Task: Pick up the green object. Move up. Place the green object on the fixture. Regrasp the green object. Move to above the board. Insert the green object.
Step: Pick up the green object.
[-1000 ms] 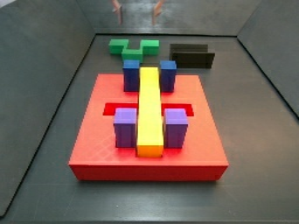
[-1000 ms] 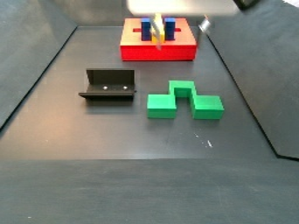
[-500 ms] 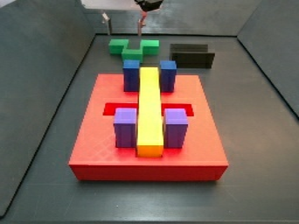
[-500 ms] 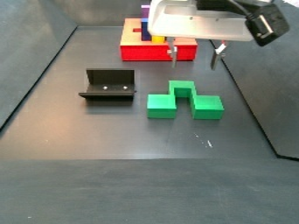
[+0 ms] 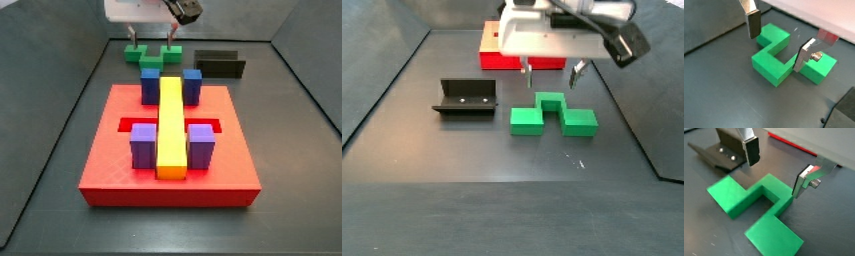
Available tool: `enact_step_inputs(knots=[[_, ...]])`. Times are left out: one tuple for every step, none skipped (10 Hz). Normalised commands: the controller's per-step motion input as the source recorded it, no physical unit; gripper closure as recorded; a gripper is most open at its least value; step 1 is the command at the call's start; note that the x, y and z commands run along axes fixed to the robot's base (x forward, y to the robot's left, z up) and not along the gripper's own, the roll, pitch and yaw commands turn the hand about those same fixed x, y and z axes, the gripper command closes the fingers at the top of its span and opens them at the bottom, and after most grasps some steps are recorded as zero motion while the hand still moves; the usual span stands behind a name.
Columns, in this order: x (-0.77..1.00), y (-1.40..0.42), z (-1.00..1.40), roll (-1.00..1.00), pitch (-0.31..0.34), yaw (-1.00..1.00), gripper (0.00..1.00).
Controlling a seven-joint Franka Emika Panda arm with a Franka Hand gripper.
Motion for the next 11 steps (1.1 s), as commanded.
enact_step_inputs(knots=[[-0.02,-0.06,-0.20,-0.16,-0.111,0.24,0.00],[0.00,-0.16,-0.09,-0.07,-0.061,0.08,0.00],[0.00,-0.11,-0.17,0.00,-0.016,-0.03,0.00],[0.00,-0.03,-0.21,0.00,0.000,-0.22,0.00],[0.05,0.00,-0.19,0.00,0.000,-0.31,0.00],[0.00,0.00,-0.16,0.00,0.000,-0.27,0.00],[0.00,0.00,-0.12,0.00,0.000,-0.19,0.00],[0.00,0.03,-0.16,0.00,0.000,-0.17,0.00],[0.00,0.06,-0.40,0.00,0.000,-0.03,0.00],[0.00,0.17,-0.47,-0.03,0.000,0.00,0.00],[0.00,0.19,-0.34,-0.03,0.000,0.00,0.00]])
